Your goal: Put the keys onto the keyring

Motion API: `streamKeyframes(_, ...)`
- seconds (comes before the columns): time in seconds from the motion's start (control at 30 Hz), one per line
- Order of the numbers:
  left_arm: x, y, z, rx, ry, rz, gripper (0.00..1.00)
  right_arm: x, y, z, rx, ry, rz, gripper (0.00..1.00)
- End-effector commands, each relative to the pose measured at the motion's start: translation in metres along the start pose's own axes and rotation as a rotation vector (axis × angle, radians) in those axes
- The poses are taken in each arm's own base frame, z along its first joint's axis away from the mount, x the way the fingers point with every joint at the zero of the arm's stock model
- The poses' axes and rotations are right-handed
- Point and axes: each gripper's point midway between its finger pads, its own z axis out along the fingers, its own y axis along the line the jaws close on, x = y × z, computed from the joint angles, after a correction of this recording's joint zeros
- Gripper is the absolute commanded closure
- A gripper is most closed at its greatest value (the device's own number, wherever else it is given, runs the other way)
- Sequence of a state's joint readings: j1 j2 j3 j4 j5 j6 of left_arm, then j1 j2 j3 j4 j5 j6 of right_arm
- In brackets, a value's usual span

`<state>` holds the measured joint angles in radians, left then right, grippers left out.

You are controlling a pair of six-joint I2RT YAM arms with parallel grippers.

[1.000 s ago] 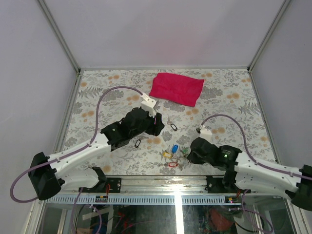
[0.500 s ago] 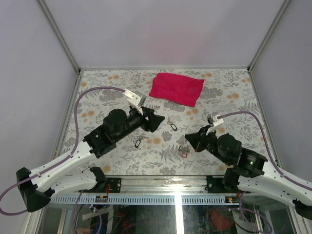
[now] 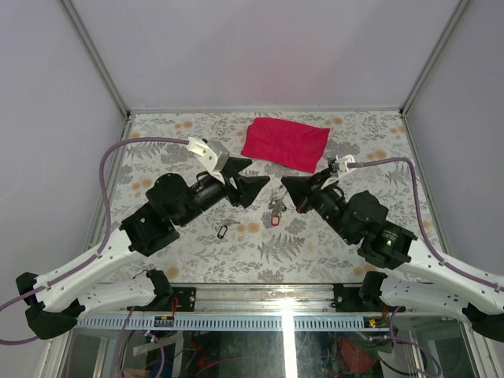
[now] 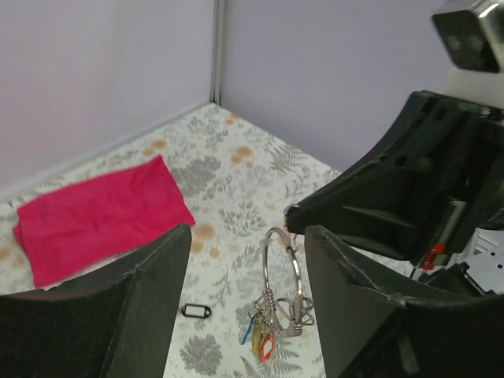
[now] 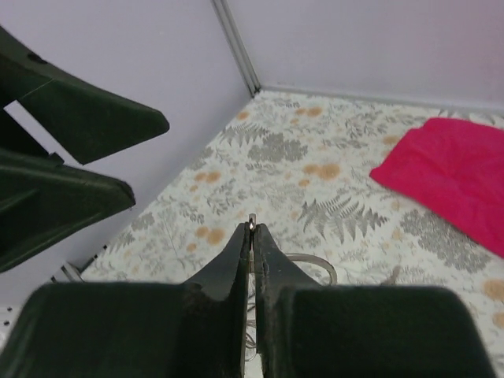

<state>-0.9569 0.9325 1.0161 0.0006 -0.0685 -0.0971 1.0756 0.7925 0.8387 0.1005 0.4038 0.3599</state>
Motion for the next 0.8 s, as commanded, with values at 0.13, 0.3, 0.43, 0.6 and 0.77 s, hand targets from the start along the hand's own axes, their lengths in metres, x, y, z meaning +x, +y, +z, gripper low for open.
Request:
streamKeyframes(0.13,-0.064,-0.006,-0.011,0.005,-0.160,0.129,0.41,-0.095,0.035,0.017,-0.050,-0.262,0.137,1.00)
streamKeyframes(0.3,-0.067,-0.009,-0.012,0.017,-0.167,0.163,0.43,-0.112,0.048,0.020,-0.085,-0.285,0.207,1.00)
streamKeyframes(0.43,-0.068,-0.012,-0.009,0.038,-0.165,0.202,0.43,-0.119,0.060,0.021,-0.140,-0.291,0.242,1.00)
streamKeyframes(0.6,-0.066,-0.014,-0.002,0.050,-0.139,0.242,0.44,-0.121,0.070,0.021,-0.187,-0.291,0.257,1.00)
streamKeyframes(0.77,-0.066,-0.016,0.003,0.059,-0.135,0.262,0.51,-0.122,0.073,0.020,-0.202,-0.282,0.265,1.00)
